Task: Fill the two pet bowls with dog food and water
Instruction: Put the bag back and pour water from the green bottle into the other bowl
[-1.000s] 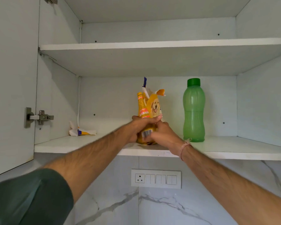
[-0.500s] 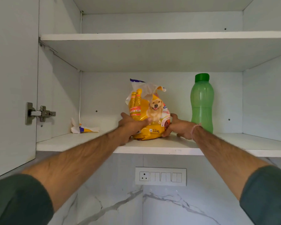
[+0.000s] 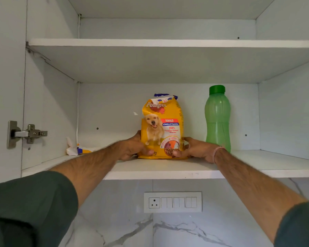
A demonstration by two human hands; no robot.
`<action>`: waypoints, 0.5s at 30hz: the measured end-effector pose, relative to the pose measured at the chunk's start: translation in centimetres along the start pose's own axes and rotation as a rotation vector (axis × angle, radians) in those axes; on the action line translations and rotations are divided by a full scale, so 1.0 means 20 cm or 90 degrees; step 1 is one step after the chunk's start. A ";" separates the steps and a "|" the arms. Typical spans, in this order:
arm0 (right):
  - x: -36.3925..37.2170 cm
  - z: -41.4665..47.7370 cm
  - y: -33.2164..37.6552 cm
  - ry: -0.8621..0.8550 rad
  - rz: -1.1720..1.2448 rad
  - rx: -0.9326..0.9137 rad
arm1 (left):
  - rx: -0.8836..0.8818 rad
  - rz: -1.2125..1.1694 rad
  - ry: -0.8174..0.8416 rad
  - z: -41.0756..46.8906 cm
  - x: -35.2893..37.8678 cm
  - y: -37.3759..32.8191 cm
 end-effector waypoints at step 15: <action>0.02 -0.01 0.02 -0.175 -0.083 0.000 | -0.044 0.123 -0.121 0.05 -0.10 0.10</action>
Point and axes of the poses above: each hand's wrist, its own z-axis towards the middle knuckle, its own x-axis out of the palm, y = z × x, the point moved 4 cm from there along z, towards the middle knuckle
